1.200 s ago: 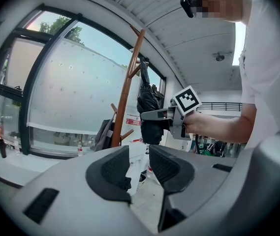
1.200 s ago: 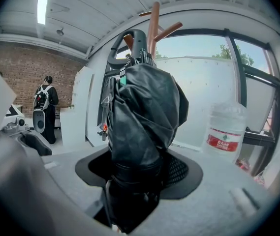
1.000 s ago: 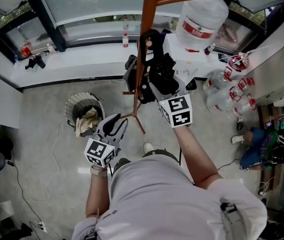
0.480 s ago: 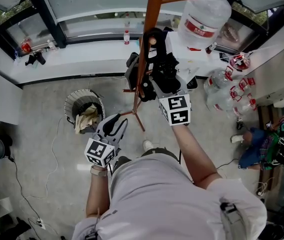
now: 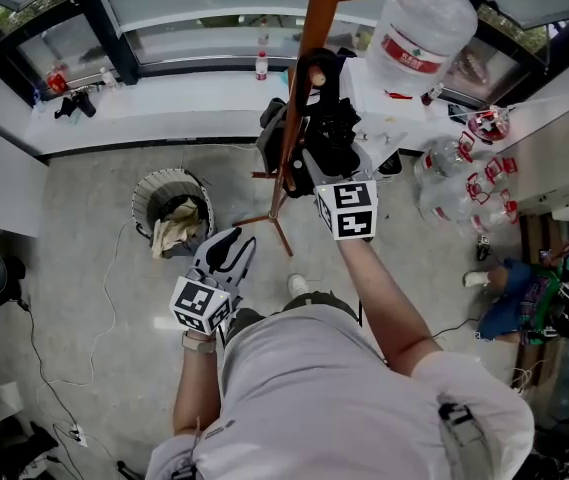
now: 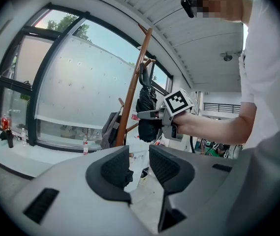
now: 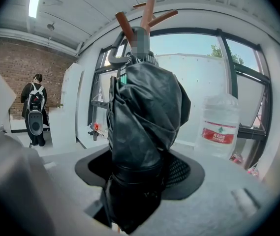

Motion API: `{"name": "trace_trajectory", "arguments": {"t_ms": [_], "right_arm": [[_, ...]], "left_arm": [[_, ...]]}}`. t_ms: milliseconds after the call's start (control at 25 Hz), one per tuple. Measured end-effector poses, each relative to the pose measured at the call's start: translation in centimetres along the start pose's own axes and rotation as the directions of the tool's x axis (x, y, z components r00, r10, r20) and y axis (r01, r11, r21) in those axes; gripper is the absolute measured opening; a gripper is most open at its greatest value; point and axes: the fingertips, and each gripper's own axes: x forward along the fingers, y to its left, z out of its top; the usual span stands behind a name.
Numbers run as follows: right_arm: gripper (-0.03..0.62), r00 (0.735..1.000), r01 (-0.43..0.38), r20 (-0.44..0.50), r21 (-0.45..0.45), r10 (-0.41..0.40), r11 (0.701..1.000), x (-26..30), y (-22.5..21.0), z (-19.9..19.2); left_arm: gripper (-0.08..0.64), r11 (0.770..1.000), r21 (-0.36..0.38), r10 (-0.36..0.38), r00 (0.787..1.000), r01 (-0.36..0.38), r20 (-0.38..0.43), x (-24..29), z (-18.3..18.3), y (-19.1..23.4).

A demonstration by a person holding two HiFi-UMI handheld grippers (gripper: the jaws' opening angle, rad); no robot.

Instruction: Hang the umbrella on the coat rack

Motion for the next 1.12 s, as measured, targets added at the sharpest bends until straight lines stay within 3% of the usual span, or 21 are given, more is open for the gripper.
{"name": "trace_trajectory", "arguments": {"t_ms": [800,1000,1120], "right_arm": [[0.285,0.998,-0.008,0.066,0.042,0.005,0.999,3.7,0.9,0.2],[0.35,0.997,-0.021,0.076,0.031,0.018,0.999,3.9,1.4,0.5],[0.356,0.996,-0.044,0.079,0.036,0.041,0.998,3.8,1.9,0.8]], "left_arm": [[0.109,0.998,-0.034,0.049,0.998,-0.05,-0.032,-0.3,-1.1,0.4],[0.109,0.998,-0.042,0.051,0.998,-0.053,-0.036,-0.4,-1.6,0.2],[0.109,0.998,-0.042,0.047,0.998,-0.049,-0.04,-0.3,-1.7,0.0]]}}
